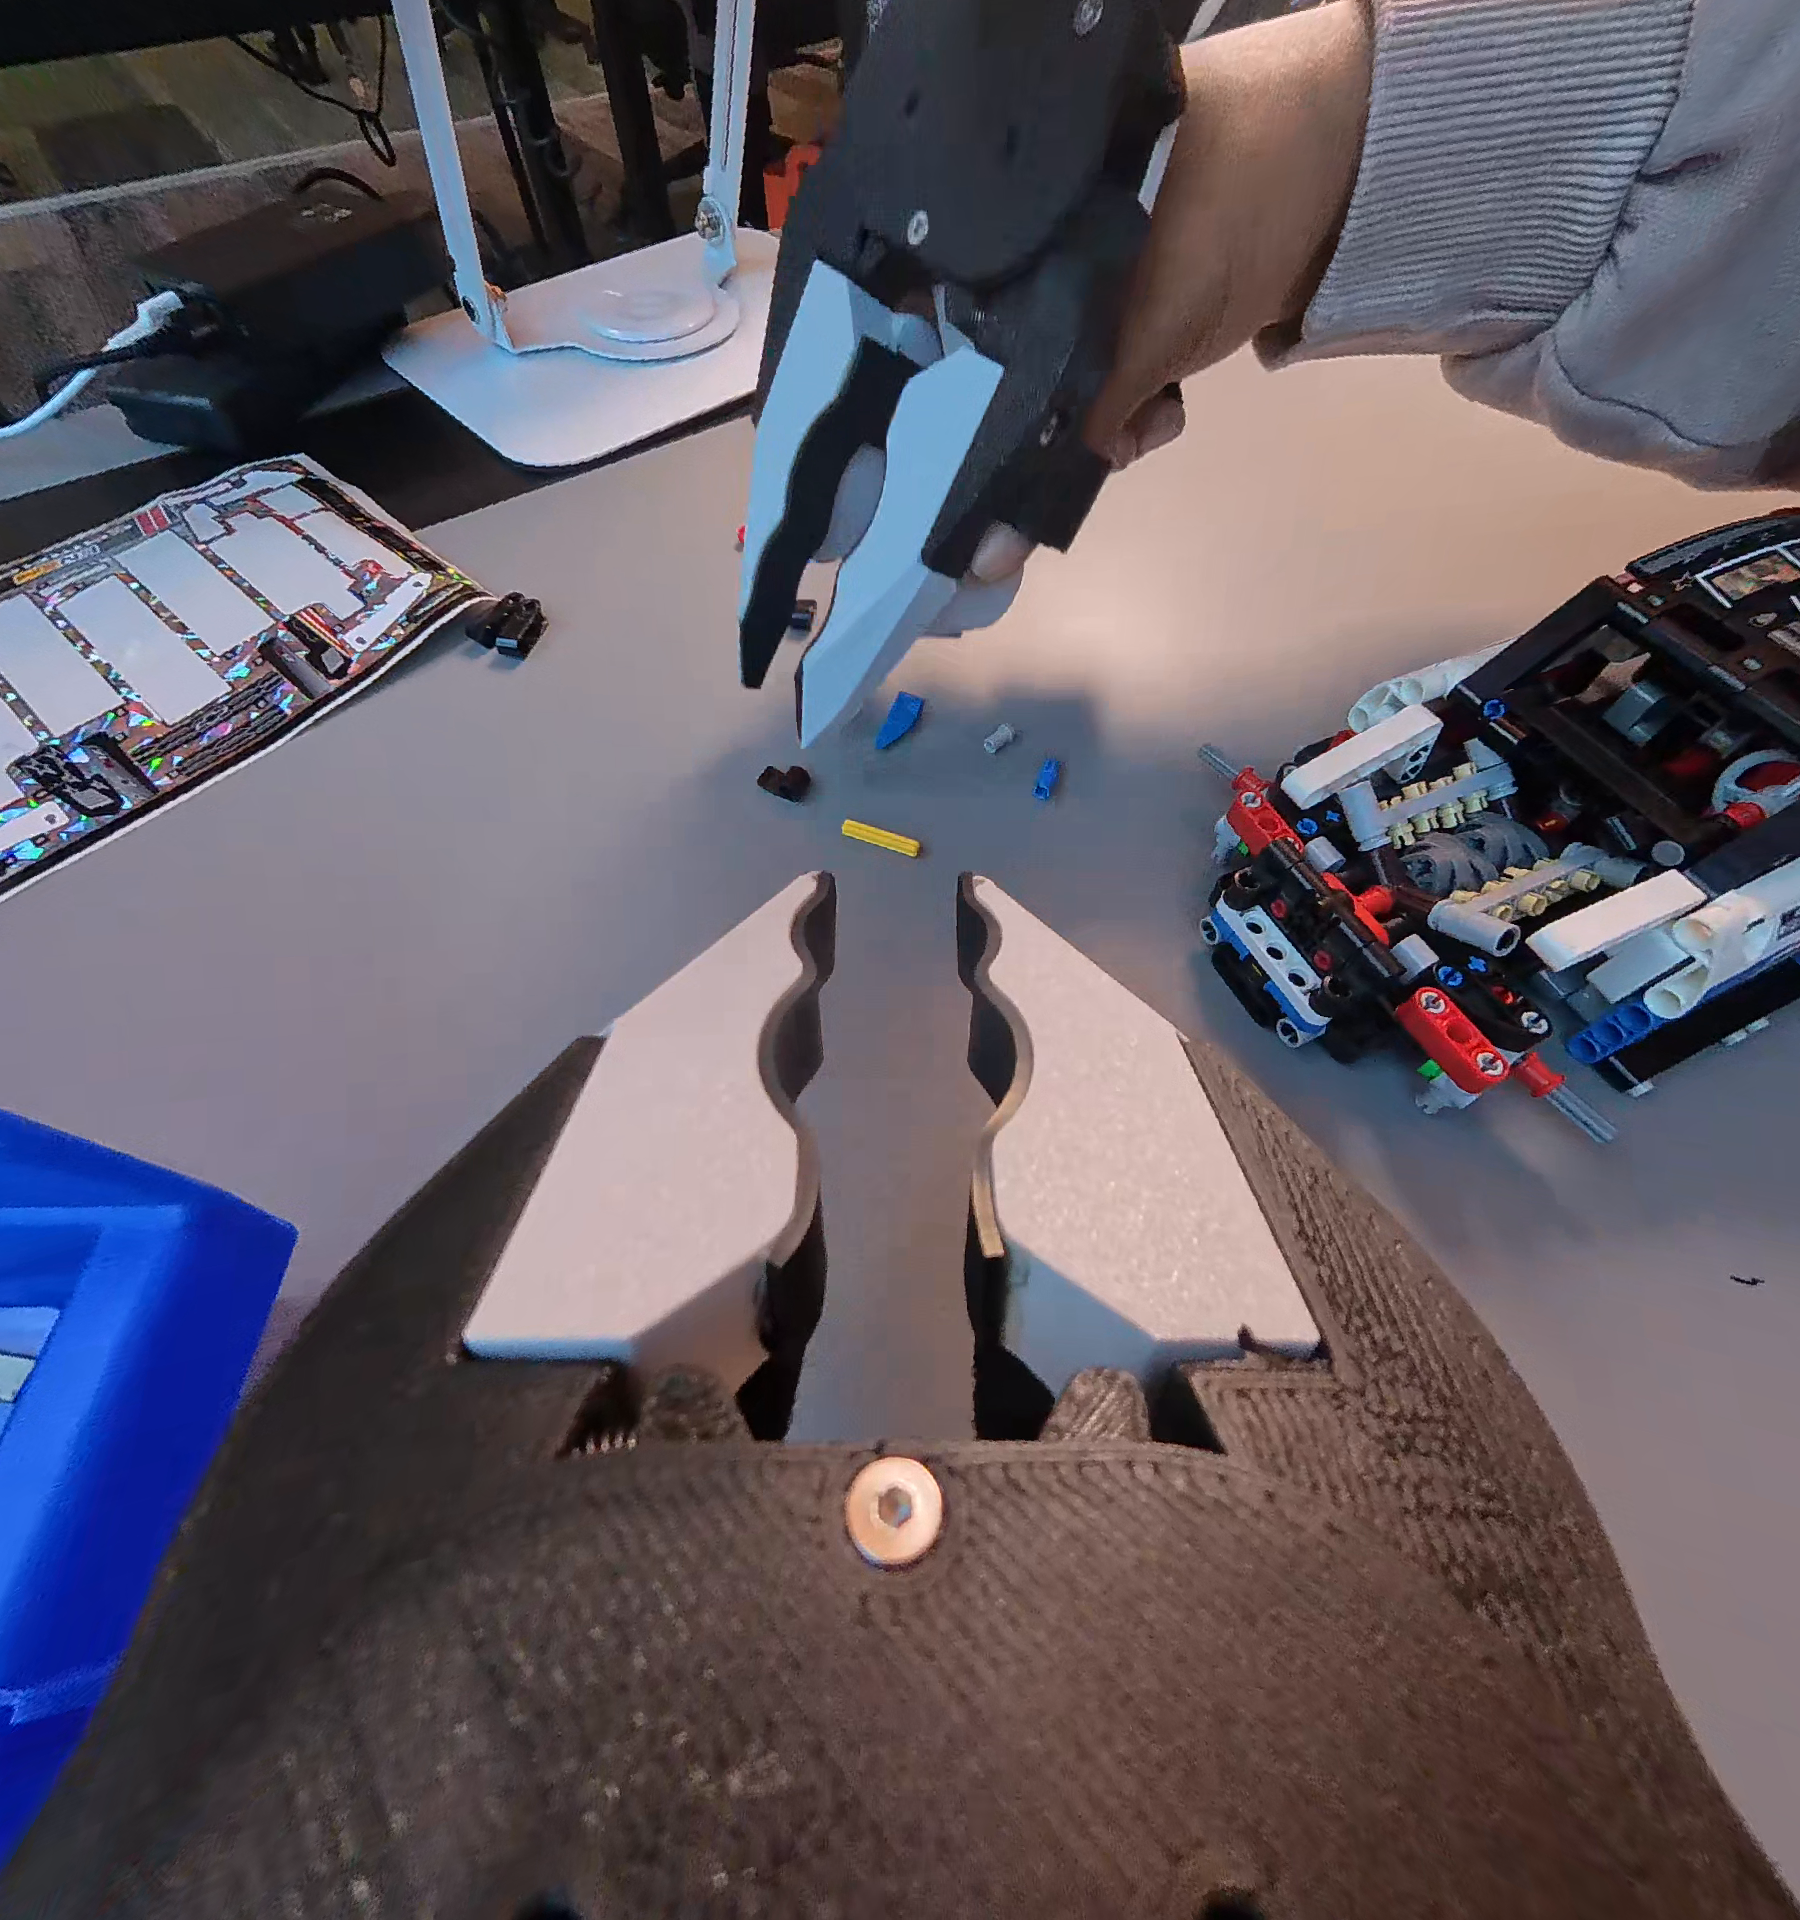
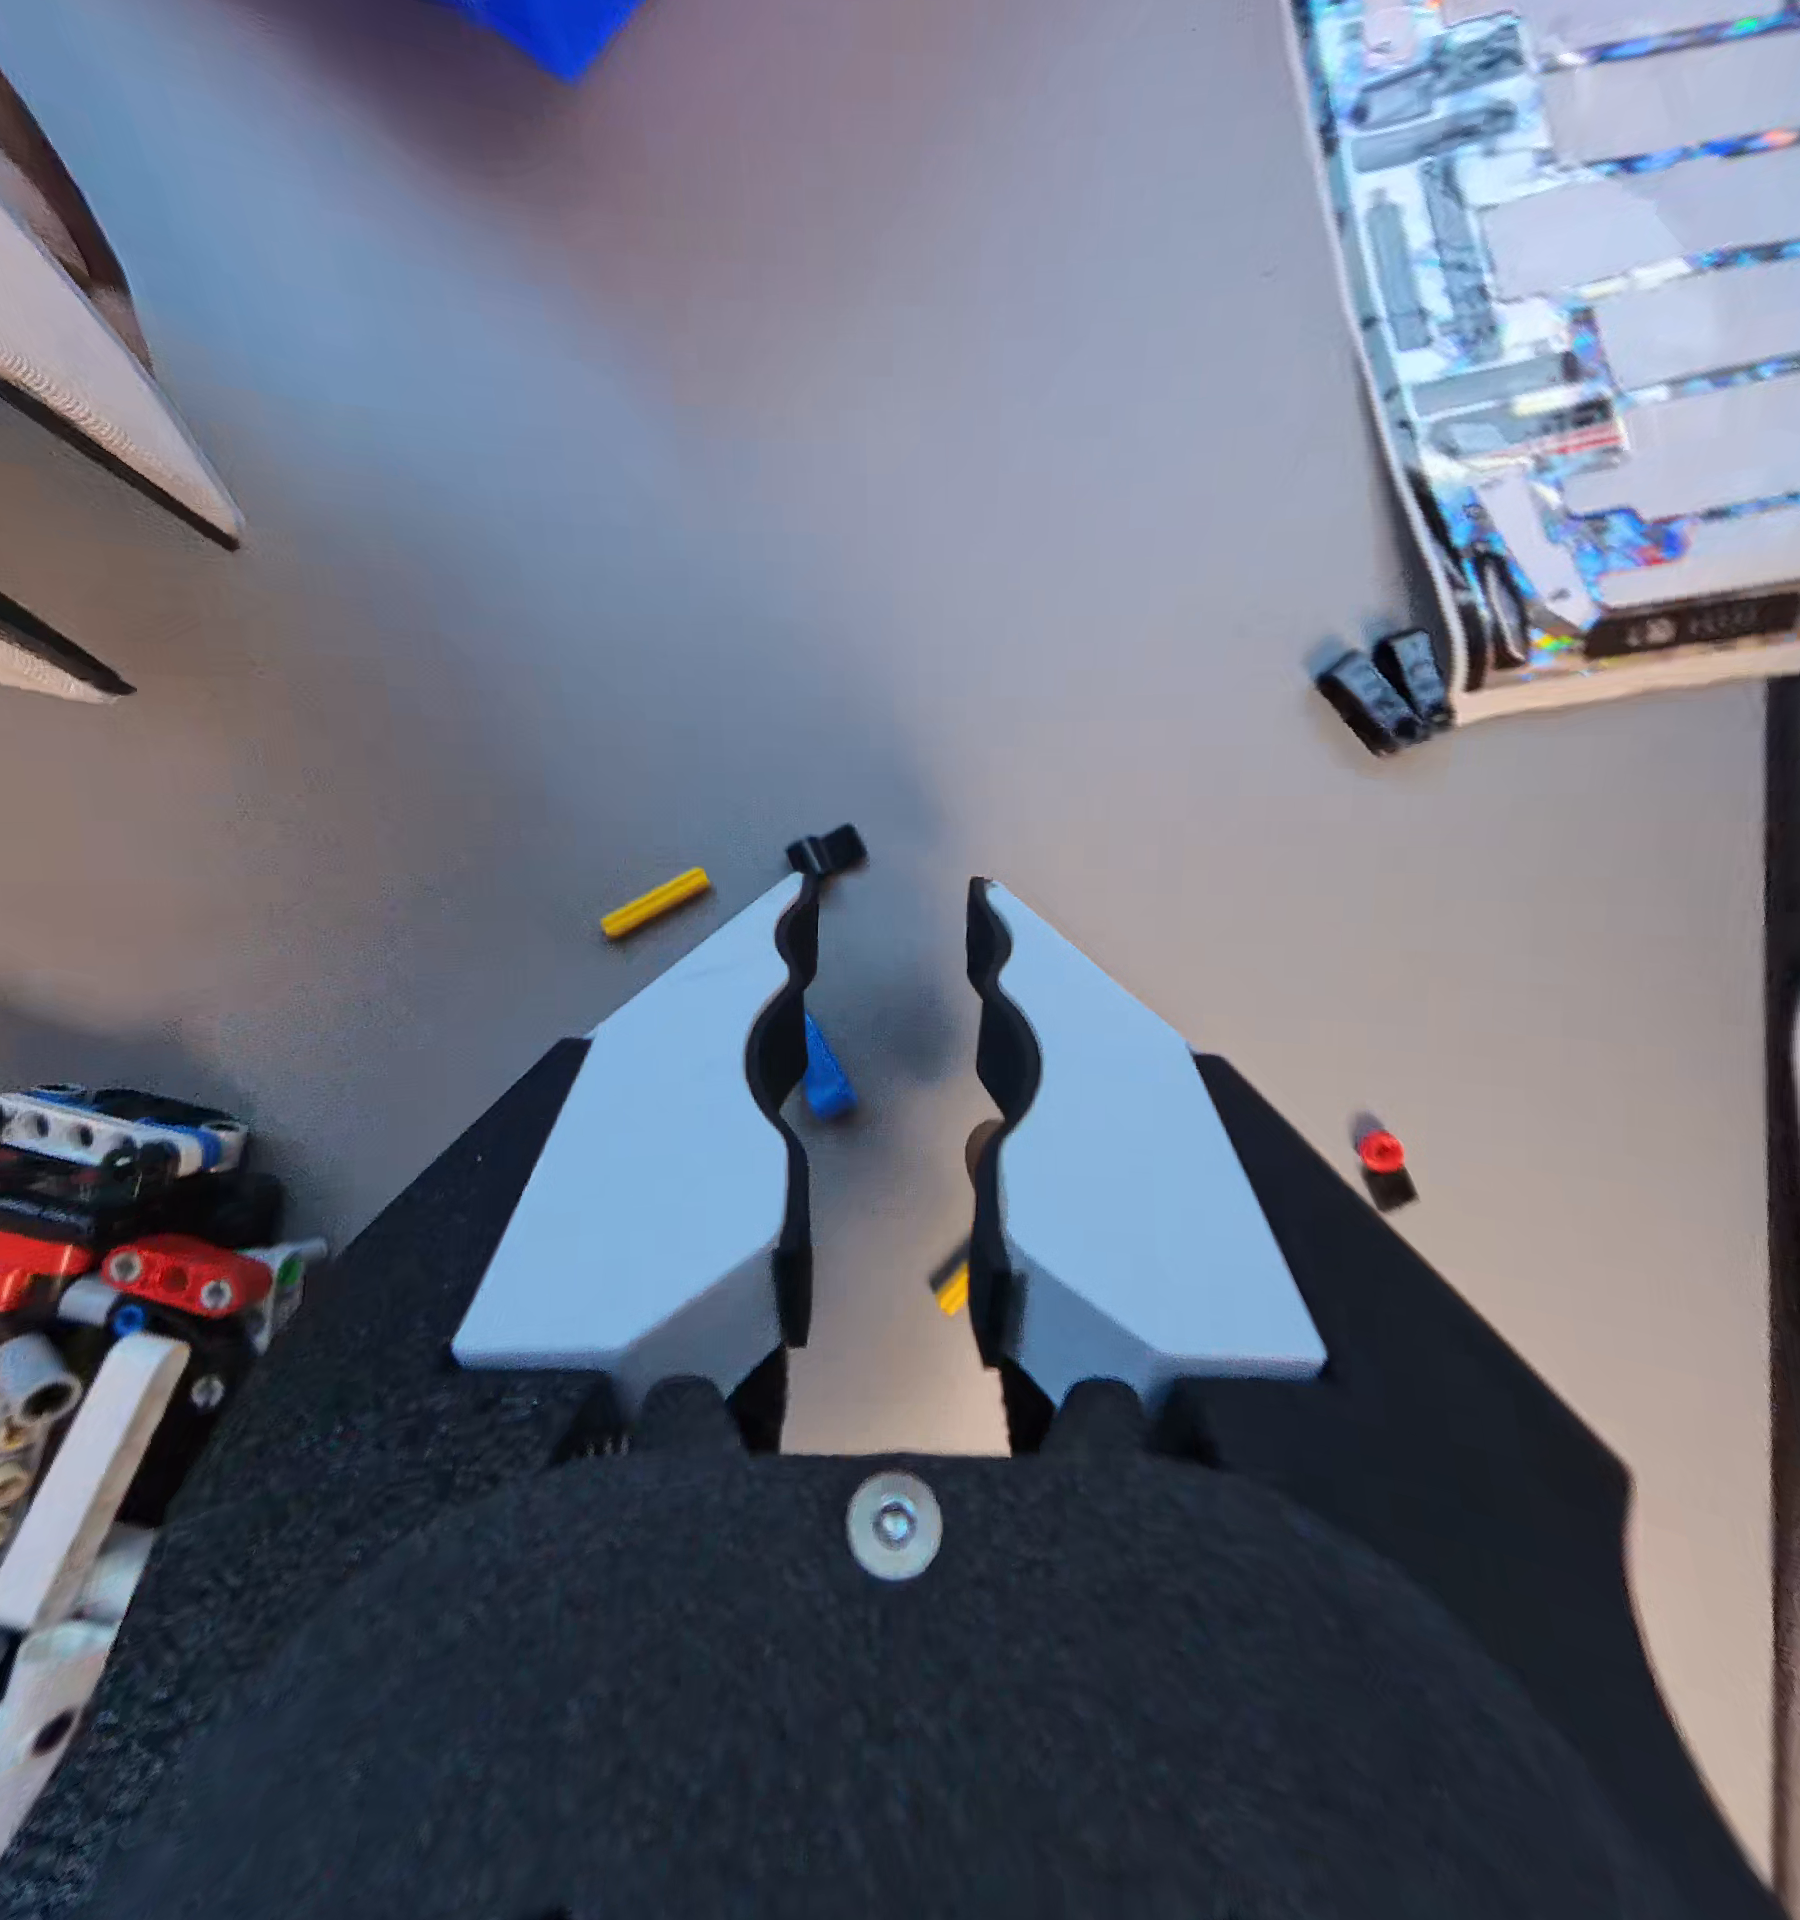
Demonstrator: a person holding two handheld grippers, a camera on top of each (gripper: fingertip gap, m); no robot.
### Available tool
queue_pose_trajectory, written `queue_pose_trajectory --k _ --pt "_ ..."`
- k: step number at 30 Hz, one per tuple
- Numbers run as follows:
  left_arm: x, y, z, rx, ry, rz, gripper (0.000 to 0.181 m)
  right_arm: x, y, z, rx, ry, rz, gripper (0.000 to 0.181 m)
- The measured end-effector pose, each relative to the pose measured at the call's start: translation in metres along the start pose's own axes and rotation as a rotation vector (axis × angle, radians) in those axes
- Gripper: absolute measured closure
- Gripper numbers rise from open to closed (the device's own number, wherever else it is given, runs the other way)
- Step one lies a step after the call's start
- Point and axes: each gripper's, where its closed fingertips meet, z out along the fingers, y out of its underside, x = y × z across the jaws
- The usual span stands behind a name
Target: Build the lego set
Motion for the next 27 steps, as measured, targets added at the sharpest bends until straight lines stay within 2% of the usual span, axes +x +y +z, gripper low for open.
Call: queue_pose_trajectory --k 4,7,9,13,15,18,22,24,27 --pt "0.000 0.001 0.000 -0.001 -0.003 0.010 0.160 -0.013 -0.001 0.016 -0.059 -0.052 0.026 0.157" --pt "-0.001 0.000 -0.001 0.008 -0.004 0.010 0.160 -0.005 0.004 0.015 -0.098 -0.015 0.017 0.168" --pt "-0.001 -0.001 -0.002 0.010 0.002 0.006 0.160 0.006 0.014 0.008 -0.131 0.012 0.040 0.168" --pt "0.000 -0.003 -0.003 0.018 -0.001 0.021 0.160 0.050 0.045 -0.014 -0.166 0.128 0.118 0.168" --pt "0.000 -0.003 -0.003 0.017 -0.002 0.025 0.160 0.056 0.046 -0.024 -0.114 0.145 0.135 0.158" --pt "0.001 -0.003 -0.003 0.018 0.001 0.027 0.160 0.022 0.024 -0.032 0.013 0.034 0.072 0.153" --pt "0.003 -0.002 -0.002 0.011 0.008 0.033 0.160 -0.012 0.037 -0.015 -0.057 -0.024 -0.034 0.151" --pt "0.004 -0.002 -0.002 0.010 0.009 0.041 0.160 -0.008 0.039 -0.011 -0.047 -0.007 -0.018 0.163" --pt "0.004 -0.002 -0.002 0.011 0.008 0.045 0.160 0.014 0.051 -0.018 -0.089 0.073 0.009 0.181"
